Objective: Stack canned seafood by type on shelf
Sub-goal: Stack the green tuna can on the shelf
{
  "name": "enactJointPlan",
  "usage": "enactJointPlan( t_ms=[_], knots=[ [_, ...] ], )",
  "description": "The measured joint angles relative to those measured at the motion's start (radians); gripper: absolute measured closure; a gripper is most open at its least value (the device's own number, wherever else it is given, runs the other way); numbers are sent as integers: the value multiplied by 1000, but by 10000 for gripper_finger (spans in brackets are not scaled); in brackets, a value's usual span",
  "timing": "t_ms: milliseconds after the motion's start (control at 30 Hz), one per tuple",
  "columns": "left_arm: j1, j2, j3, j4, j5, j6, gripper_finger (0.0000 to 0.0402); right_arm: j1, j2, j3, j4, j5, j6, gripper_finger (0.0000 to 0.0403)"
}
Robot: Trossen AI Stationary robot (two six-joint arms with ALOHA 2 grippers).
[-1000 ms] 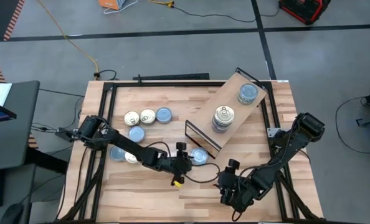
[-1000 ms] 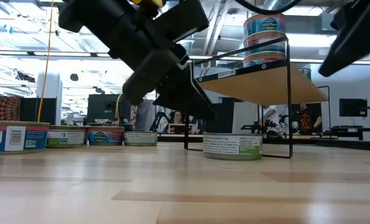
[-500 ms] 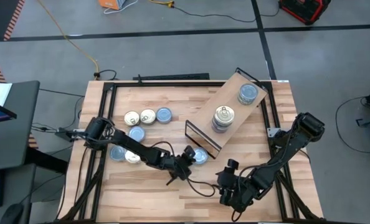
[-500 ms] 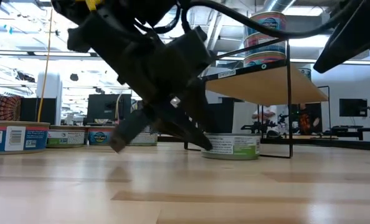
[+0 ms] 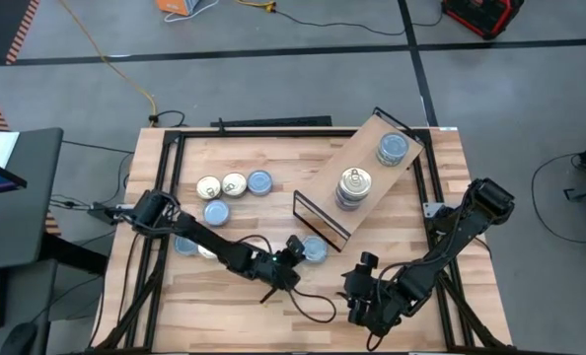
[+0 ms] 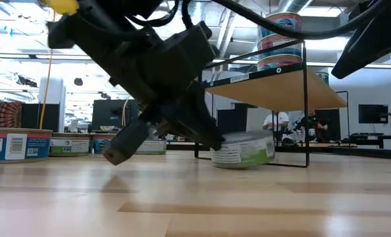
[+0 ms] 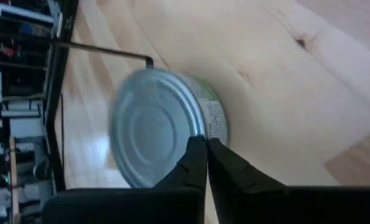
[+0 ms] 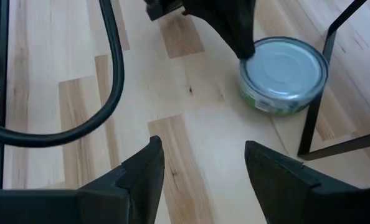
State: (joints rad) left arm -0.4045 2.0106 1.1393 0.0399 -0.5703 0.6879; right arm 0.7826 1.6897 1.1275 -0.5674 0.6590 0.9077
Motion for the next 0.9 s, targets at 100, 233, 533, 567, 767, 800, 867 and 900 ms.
enactJointPlan(
  t_ms=[100, 233, 533, 567, 767, 800, 867, 900],
  knots=[
    [-23, 2, -1, -49, -34, -47, 401, 0, 0, 0, 0, 0, 0, 154],
    [-44, 1, -2, -68, -56, -88, 402, 0, 0, 0, 0, 0, 0, 154],
    [-113, -56, -7, -154, -61, -223, 401, 0, 0, 0, -1, 0, 7, 154],
    [-114, -69, -6, -166, -62, -231, 401, 0, 0, 0, -1, 0, 5, 154],
    [-110, -134, -6, -228, -68, -286, 401, 0, 0, 0, -2, 0, 3, 154],
    [-110, -146, -5, -217, -68, -301, 401, 0, 0, 0, -2, 0, 2, 154],
    [-96, -155, -4, -192, -71, -356, 400, 0, 0, 0, -1, 0, 2, 154],
    [-81, -155, -3, -189, -63, -388, 397, -1, 0, 0, 0, 1, 2, 154]
  ],
)
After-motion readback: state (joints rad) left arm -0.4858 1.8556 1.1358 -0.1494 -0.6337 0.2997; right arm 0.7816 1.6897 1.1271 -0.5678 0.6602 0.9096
